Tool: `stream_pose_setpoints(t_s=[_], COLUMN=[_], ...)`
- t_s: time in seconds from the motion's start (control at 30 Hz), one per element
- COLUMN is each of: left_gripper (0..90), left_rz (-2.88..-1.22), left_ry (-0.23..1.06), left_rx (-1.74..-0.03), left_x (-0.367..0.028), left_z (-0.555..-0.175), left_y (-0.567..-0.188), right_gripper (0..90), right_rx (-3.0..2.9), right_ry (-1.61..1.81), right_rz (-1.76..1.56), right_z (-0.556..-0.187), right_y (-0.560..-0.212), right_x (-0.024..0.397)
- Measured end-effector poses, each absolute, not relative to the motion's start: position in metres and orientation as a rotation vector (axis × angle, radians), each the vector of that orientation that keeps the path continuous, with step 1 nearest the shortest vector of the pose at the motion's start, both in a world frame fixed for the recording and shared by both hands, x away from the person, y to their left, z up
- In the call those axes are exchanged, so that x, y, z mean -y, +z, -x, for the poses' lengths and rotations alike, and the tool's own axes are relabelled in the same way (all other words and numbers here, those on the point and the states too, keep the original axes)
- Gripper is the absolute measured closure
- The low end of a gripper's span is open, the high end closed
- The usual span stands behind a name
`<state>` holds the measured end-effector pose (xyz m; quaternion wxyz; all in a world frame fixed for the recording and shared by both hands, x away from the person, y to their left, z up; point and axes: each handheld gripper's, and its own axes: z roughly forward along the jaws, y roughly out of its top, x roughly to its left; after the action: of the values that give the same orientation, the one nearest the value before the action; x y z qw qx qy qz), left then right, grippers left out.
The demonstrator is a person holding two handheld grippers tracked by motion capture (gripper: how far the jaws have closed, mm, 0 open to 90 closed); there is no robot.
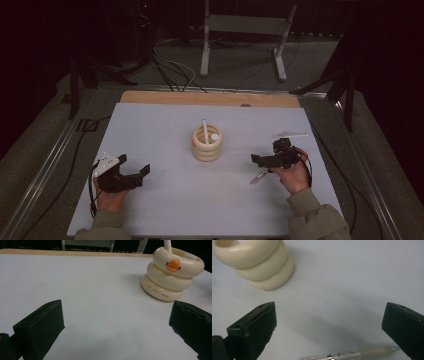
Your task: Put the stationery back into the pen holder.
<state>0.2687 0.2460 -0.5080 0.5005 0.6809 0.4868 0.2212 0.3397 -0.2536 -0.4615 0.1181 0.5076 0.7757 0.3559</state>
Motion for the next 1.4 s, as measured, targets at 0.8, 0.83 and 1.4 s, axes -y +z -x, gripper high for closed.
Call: stream_pose_setpoints(t_s=[0.8,0.83,1.4], left_gripper=[0.1,0.1,0.1], left_rz=[-1.654,-1.655,-1.657], left_ry=[0.531,0.531,0.53], left_rx=[-1.179,-1.178,-1.177], left_x=[-0.245,-0.245,-0.245], left_z=[-0.269,-0.269,-0.269], left_y=[-0.509,-0.509,-0.509], right_gripper=[0.0,0.0,0.3], right_rx=[-2.21,-2.207,-2.167], right_ry=[0.898,0.894,0.793], right_rz=[-1.628,-1.636,-1.755], right_z=[-0.33,-0.33,-0.339], right_y=[-0.494,-0.496,-0.512], right_x=[0.276,0.278,0.284])
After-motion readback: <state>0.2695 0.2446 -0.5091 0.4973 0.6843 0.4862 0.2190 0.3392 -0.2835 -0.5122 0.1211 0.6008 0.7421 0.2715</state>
